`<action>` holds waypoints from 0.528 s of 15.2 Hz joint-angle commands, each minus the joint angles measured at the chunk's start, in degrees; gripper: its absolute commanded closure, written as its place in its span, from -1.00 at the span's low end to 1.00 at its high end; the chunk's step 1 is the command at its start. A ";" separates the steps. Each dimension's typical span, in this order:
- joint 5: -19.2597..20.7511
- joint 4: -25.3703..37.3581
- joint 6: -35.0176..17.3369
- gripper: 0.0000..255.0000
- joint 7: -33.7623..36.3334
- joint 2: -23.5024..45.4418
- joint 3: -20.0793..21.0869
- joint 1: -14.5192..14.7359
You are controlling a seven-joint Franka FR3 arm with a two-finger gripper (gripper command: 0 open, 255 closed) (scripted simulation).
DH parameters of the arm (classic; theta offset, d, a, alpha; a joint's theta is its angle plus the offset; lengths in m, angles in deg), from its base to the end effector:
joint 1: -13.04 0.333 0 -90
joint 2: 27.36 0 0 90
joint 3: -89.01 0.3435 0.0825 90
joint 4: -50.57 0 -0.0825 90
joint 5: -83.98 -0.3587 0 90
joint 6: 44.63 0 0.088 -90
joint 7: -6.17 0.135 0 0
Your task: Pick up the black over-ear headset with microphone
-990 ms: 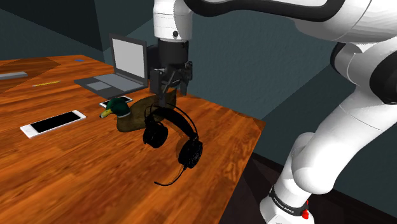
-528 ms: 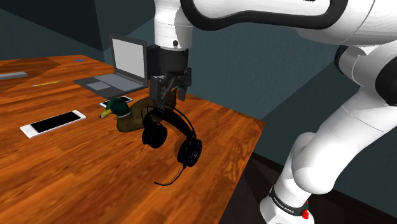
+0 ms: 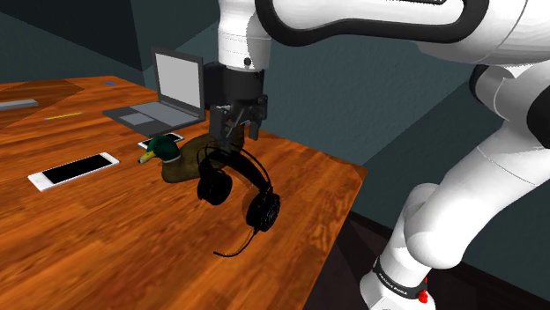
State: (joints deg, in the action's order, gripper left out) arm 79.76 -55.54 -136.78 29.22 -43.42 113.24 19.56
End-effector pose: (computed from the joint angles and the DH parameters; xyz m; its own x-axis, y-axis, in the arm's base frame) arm 0.3626 0.2581 0.6234 0.9926 0.1183 0.0279 0.1174 -0.9926 0.0318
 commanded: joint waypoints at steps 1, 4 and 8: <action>0.56 1.41 1.77 1.00 0.58 2.35 0.64 0.01; 0.77 4.32 4.13 1.00 0.69 2.93 0.76 -0.20; 1.13 8.44 7.32 1.00 0.92 3.93 1.00 -0.46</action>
State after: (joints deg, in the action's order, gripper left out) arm 80.65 -48.33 -130.50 30.01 -39.84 114.17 19.15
